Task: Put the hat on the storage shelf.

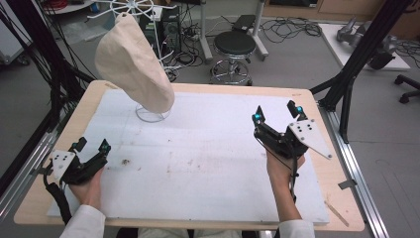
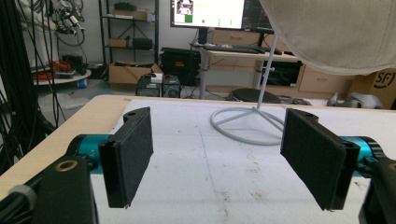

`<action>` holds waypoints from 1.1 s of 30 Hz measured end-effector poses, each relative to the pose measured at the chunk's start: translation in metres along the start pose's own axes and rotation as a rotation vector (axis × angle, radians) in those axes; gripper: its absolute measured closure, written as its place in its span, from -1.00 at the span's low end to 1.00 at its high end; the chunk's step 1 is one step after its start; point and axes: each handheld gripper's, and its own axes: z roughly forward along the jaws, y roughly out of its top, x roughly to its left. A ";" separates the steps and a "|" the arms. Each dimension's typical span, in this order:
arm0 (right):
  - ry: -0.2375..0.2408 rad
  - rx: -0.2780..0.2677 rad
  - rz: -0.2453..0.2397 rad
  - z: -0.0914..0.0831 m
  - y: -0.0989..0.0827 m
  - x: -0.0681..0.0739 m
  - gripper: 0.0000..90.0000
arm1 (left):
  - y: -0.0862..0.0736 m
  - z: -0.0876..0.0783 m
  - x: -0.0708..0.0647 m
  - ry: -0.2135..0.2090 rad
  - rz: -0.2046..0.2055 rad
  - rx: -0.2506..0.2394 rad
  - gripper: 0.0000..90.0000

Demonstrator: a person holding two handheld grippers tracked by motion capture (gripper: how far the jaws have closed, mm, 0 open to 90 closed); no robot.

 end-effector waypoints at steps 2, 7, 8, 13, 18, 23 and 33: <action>-0.005 0.003 0.001 -0.003 -0.002 -0.003 -0.73 | 0.000 0.000 0.000 0.000 0.000 0.000 -0.44; -0.021 0.012 0.005 -0.009 -0.009 -0.009 -0.73 | 0.000 0.000 0.000 0.001 0.002 0.001 -0.44; -0.023 0.017 0.008 -0.010 -0.011 -0.010 -0.73 | 0.000 0.000 0.000 0.001 0.002 0.001 -0.44; -0.038 0.034 0.006 -0.016 -0.023 -0.014 -0.73 | 0.000 0.000 0.000 0.000 0.001 0.001 -0.44; -0.054 0.060 0.018 -0.021 -0.036 -0.019 -0.73 | 0.000 0.000 -0.001 -0.001 0.003 0.003 -0.44; -0.065 0.075 0.022 -0.025 -0.046 -0.023 -0.73 | 0.000 0.000 -0.001 -0.003 0.004 0.002 -0.44; -0.084 0.097 0.039 -0.032 -0.060 -0.027 -0.73 | 0.000 0.001 -0.002 -0.004 0.003 0.003 -0.44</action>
